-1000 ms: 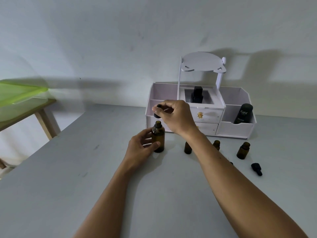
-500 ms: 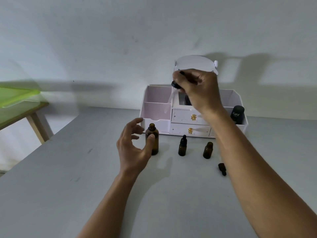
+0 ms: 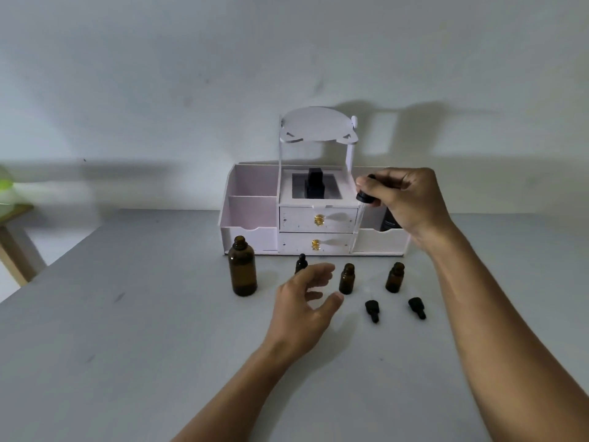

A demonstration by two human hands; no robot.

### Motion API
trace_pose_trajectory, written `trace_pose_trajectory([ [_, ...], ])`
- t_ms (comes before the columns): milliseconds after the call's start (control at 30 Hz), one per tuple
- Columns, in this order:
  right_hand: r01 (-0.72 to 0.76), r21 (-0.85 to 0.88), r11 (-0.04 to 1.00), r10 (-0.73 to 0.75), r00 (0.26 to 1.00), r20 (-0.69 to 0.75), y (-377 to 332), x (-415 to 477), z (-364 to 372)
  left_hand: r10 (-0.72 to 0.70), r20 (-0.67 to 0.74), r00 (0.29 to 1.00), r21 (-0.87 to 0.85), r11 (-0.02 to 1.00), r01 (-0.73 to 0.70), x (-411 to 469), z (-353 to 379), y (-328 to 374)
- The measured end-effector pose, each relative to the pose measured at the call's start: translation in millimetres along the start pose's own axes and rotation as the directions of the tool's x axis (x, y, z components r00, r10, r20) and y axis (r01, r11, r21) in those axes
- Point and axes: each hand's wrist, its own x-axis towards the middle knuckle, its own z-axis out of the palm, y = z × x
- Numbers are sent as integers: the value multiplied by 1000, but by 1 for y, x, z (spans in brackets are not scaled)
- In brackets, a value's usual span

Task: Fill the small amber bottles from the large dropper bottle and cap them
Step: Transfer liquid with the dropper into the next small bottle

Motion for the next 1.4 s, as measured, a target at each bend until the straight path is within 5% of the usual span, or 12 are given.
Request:
trace_pose_trajectory([
  [267,-91,-30,995,92,996,6,26,-2,-8,-164,28,986,-19,986,165,31,41,-9],
  [1400,-9,-183,983,12,1000,16,40,-5,6,-122,-14,992,4,993,122,44,47,-11],
])
